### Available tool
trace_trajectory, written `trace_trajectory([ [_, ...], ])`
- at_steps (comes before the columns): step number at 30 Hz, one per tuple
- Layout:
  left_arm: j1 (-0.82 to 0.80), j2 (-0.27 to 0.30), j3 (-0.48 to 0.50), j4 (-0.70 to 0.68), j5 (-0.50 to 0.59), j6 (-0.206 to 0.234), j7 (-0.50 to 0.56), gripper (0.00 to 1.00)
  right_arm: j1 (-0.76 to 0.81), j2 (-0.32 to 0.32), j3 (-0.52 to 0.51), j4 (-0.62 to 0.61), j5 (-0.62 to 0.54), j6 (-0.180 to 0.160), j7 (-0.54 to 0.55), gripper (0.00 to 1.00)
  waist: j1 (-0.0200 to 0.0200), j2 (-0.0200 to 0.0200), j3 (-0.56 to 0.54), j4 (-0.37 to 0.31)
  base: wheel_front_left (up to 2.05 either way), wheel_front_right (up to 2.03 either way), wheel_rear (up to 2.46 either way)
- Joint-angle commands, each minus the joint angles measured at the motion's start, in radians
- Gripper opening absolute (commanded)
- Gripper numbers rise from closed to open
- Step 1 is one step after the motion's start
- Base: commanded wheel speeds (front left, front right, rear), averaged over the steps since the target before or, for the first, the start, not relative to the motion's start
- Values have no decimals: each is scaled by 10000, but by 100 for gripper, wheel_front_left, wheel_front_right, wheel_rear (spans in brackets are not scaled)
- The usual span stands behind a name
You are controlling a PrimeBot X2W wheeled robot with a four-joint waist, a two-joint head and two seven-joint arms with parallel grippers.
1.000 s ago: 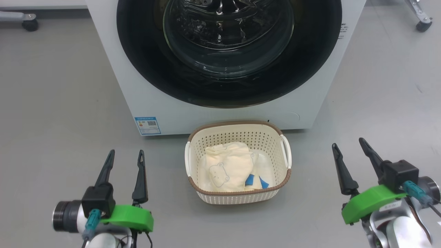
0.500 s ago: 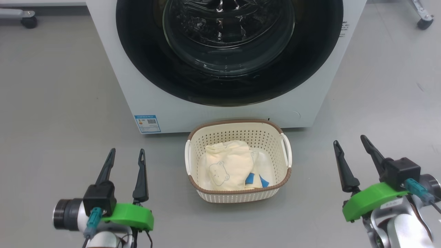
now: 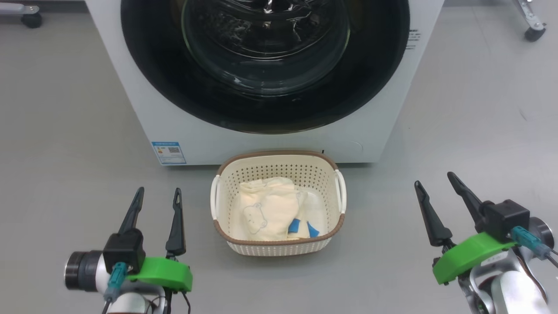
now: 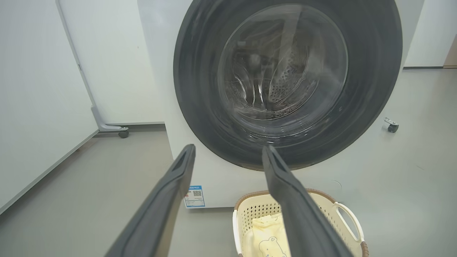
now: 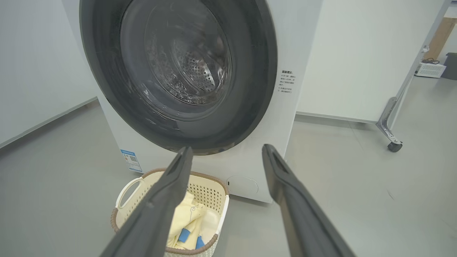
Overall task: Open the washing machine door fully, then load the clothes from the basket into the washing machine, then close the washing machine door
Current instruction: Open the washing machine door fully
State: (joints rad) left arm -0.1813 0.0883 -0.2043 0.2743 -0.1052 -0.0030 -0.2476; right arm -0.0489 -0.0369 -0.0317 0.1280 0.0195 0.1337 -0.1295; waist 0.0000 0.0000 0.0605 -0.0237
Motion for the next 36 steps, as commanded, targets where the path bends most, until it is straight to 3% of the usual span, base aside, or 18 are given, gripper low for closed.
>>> trace_trajectory([
  [1,-548,163,314,-354,80,13,-141,100,-480,-133,158,-308,92,-30,-137,100,0,0,7,-7,123,123,-246],
  [22,-596,126,297,-370,-4,-25,-141,100,-529,-133,-17,-302,175,-30,-245,100,0,0,83,-60,119,119,-238],
  [36,-501,130,221,-439,4,-155,-141,100,-464,-133,-32,-257,241,-30,-218,100,0,0,12,-42,31,31,-61],
])
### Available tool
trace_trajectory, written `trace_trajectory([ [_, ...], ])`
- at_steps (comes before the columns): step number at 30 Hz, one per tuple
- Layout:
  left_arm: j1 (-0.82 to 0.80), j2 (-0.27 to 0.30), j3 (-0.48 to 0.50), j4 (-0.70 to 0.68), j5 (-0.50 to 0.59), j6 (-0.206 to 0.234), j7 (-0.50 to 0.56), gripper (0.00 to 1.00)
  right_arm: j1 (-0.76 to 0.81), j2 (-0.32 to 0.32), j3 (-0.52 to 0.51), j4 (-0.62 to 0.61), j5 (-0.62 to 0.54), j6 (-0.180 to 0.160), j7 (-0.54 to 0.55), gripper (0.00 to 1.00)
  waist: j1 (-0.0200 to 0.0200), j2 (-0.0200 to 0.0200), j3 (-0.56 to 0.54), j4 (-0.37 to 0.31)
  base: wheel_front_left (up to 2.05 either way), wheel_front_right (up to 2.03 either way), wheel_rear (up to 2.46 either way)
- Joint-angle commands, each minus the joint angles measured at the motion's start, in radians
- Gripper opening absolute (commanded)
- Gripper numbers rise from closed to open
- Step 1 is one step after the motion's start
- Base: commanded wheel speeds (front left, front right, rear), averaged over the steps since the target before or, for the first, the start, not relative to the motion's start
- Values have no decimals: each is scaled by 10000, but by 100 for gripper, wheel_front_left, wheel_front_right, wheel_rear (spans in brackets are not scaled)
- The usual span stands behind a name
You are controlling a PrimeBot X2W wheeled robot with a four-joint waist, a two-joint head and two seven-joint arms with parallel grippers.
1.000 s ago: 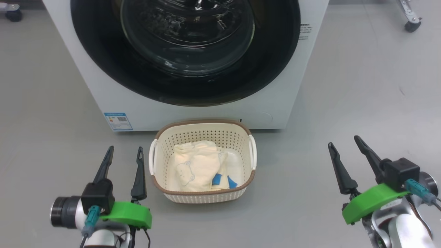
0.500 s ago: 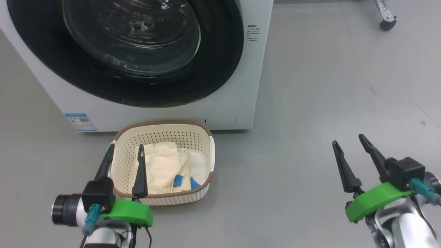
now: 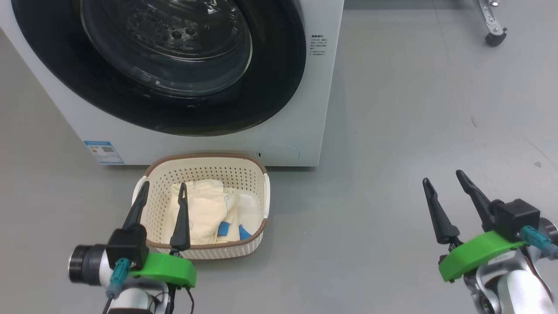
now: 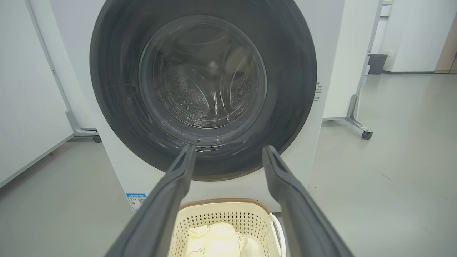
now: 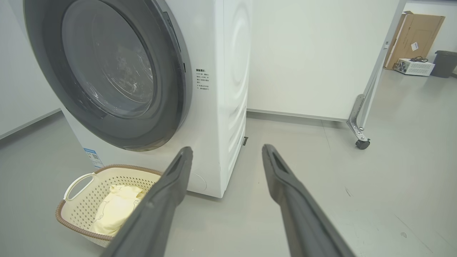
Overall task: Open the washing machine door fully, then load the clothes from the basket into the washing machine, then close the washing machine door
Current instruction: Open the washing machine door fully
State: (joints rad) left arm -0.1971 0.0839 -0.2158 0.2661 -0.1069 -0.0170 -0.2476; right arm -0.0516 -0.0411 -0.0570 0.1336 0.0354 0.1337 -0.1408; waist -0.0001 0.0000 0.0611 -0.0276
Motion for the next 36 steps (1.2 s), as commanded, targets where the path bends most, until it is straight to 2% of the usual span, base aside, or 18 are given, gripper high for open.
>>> trace_trajectory([
  [1,-343,174,337,-364,24,-13,-141,100,-440,-91,219,-308,84,-30,-107,100,1,0,14,-5,0,0,0],
  [17,-362,144,342,-497,73,38,-141,100,-509,-91,194,-270,96,-30,-69,100,1,0,172,-66,0,0,0],
  [28,-575,84,317,-556,98,61,-141,100,-843,-91,-86,-283,580,-30,-108,100,1,0,508,65,0,0,0],
  [29,-600,73,316,-574,95,58,-141,100,-906,-91,-145,-264,687,-30,-119,76,1,0,537,78,0,0,0],
  [30,-619,63,319,-593,95,61,-141,100,-979,-91,-201,-249,865,-30,-151,47,1,0,569,90,0,0,0],
  [32,-663,39,319,-642,98,68,-141,100,-1158,-91,-341,-186,1187,-30,-181,0,1,0,659,128,0,0,0],
  [36,-756,6,328,-711,124,78,-141,100,-1573,-91,-548,76,2504,-30,-191,0,1,0,833,201,0,0,0],
])
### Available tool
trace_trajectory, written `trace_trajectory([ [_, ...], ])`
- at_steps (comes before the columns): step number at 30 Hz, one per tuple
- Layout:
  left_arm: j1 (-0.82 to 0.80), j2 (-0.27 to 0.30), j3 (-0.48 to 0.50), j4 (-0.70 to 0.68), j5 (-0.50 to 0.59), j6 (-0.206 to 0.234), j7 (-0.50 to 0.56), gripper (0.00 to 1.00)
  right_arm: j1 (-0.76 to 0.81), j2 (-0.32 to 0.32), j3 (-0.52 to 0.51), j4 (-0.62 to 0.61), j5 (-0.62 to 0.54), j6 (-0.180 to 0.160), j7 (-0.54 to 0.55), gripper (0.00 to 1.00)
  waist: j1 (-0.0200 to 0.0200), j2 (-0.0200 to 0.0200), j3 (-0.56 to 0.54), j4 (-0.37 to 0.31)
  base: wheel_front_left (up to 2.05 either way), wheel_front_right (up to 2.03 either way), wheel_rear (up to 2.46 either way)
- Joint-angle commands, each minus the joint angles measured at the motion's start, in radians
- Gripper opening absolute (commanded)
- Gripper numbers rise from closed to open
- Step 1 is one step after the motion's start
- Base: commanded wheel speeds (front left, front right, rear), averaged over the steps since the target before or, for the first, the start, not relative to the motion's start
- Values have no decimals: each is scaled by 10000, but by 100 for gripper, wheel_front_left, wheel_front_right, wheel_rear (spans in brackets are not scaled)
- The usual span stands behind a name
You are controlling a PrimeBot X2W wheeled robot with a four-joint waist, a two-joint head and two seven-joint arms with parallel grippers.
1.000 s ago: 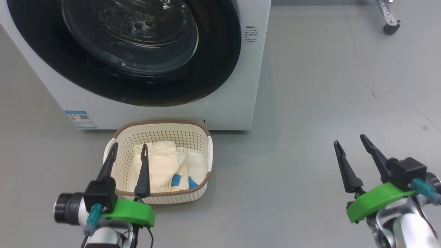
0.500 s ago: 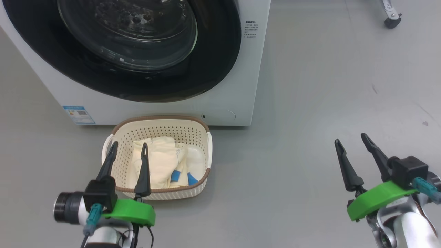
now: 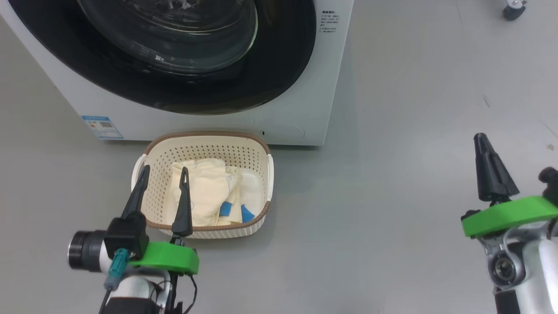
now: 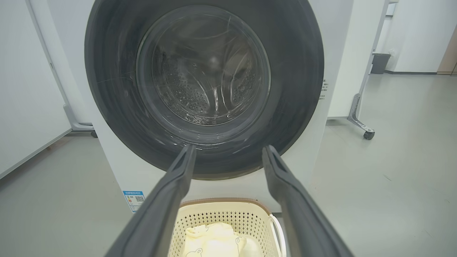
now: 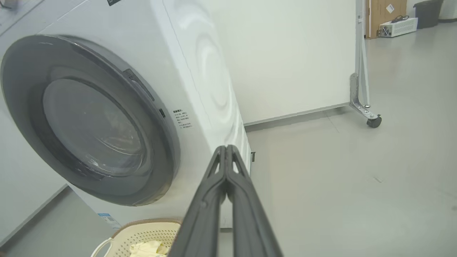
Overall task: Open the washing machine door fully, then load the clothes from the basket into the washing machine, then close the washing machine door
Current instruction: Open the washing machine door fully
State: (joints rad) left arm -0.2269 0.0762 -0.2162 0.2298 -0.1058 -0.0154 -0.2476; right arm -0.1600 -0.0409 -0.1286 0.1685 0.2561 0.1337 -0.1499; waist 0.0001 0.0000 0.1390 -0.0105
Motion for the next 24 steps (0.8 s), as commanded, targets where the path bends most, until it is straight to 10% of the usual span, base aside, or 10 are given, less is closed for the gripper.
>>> trace_trajectory([
  [1,-487,76,338,-368,120,65,-141,100,-630,-93,140,-174,861,-30,-87,0,-1,0,117,49,0,0,0],
  [16,-956,-66,246,-540,216,-22,-141,100,-3703,-93,11,1951,12360,-30,2009,0,-1,0,976,504,0,0,0],
  [24,-1291,-122,164,-752,243,-92,-141,100,-5617,-145,76,3281,14123,-30,3453,0,-1,0,1522,740,0,0,0],
])
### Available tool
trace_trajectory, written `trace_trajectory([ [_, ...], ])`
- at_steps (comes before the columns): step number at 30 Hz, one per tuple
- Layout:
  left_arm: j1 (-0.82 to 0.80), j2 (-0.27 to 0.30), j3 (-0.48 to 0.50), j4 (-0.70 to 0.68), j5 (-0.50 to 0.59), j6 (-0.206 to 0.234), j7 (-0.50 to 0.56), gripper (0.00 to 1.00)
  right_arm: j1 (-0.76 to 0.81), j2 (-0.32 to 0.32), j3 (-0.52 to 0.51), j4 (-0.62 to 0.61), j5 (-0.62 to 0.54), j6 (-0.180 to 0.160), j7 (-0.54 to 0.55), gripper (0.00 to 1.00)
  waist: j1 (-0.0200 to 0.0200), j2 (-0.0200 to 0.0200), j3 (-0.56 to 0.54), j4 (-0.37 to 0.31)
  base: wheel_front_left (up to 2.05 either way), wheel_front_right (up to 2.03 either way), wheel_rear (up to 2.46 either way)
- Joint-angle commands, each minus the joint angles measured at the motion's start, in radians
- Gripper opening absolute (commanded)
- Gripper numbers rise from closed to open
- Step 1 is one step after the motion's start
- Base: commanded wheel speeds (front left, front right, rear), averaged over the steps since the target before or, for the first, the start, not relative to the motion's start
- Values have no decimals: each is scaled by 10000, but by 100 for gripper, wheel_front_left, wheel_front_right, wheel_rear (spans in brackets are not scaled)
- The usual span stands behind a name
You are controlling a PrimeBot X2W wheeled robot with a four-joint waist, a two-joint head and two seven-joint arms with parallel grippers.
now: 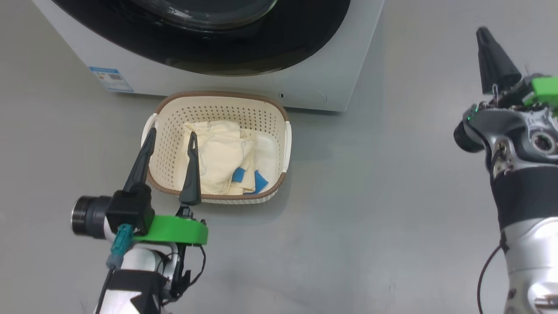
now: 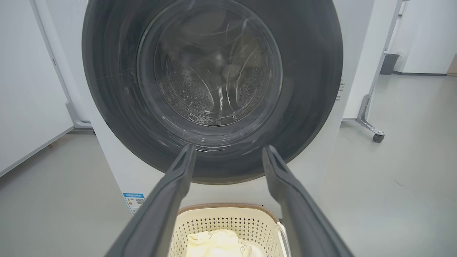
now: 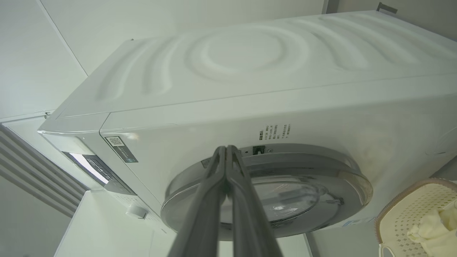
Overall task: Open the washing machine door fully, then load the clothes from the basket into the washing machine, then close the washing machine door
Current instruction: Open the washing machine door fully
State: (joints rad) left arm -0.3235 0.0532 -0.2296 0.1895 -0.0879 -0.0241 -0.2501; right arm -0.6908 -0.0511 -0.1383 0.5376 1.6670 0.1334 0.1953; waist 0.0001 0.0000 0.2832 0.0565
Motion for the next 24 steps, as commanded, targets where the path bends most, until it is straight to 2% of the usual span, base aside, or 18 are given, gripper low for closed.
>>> trace_trajectory([
  [1,-362,99,284,-379,67,-6,-116,100,-575,-83,238,-231,85,-27,165,0,-1,0,164,107,0,0,0],
  [8,-639,35,132,-447,64,29,-116,100,-2508,-261,887,1034,361,-27,1284,0,-1,0,689,414,0,0,0],
  [24,-1203,-23,-387,-555,-114,145,-116,100,-5747,-453,1830,3116,-63,-27,1859,0,-1,0,1638,1098,0,0,0],
])
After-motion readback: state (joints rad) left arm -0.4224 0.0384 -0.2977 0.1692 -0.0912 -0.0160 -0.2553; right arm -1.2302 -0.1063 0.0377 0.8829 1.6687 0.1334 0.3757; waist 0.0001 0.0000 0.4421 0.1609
